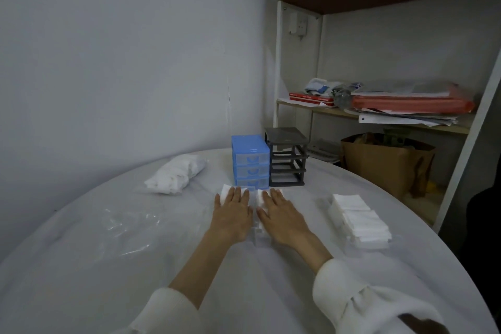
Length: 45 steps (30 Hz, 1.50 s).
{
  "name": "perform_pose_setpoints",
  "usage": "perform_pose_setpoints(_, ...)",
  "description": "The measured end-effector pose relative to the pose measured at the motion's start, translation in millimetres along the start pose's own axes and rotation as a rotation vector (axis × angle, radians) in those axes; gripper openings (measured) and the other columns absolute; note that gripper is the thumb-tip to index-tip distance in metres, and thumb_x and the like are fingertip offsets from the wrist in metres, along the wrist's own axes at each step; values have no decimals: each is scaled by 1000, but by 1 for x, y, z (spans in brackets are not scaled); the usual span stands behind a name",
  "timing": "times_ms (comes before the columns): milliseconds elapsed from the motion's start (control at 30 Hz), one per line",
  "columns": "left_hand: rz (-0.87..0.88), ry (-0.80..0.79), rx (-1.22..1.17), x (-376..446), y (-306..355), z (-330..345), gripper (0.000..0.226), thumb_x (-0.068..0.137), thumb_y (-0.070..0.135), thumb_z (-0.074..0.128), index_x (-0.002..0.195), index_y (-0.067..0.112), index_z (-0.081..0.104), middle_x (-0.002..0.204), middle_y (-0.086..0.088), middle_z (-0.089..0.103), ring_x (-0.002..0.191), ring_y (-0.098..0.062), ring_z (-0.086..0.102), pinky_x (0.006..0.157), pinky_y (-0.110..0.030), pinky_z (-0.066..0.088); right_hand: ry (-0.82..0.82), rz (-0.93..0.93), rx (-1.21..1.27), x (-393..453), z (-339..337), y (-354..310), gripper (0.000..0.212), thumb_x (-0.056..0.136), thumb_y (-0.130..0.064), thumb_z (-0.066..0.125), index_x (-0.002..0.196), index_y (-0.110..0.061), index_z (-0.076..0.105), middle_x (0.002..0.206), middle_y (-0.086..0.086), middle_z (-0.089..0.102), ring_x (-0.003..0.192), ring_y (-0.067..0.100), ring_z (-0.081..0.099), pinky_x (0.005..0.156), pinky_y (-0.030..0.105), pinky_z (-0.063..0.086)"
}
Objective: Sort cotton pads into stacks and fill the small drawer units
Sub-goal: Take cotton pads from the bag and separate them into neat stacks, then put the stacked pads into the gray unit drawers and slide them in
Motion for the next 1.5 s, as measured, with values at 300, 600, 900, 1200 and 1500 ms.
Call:
perform_pose_setpoints(300,109,223,-104,16,34,-35,48,103,24,22,149,12,15,157,-5,14,145,-18,9,117,-43,-2,310,73,-77,-6,-45,38,48,100,-29,35,145,-17,26,153,1,26,142,13,18,116,41,2)
perform_pose_setpoints(600,233,337,-170,72,76,-72,45,92,10,46,136,5,37,137,-12,42,127,-26,37,111,-37,23,31,344,-241,-26,-52,117,73,94,-44,46,150,-22,4,158,5,-3,146,21,-4,112,58,-3)
perform_pose_setpoints(900,174,308,-15,136,86,-76,65,96,15,45,150,9,8,157,-11,8,145,-26,7,116,-43,6,-51,243,-193,-20,-53,140,72,96,-39,42,150,-25,-3,158,3,-5,146,18,-3,116,49,3)
perform_pose_setpoints(1200,144,403,-45,147,88,-78,62,81,-11,56,137,7,35,133,-15,47,122,-32,41,92,-37,41,-203,309,-185,-29,-56,154,104,80,-61,57,145,-35,-21,153,6,-28,143,33,-17,112,60,4)
perform_pose_setpoints(1500,217,493,-125,131,111,-75,48,80,-15,51,124,6,49,114,-14,60,104,-30,53,66,-29,37,-23,293,-80,-45,-73,158,89,72,-42,70,139,-26,13,145,2,21,122,26,35,84,35,38)
Point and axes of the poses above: each hand's wrist, its own x-axis towards the middle knuckle, its own z-axis out of the palm, y = z × x, the point moved 5 cm from there along x, towards the middle knuckle
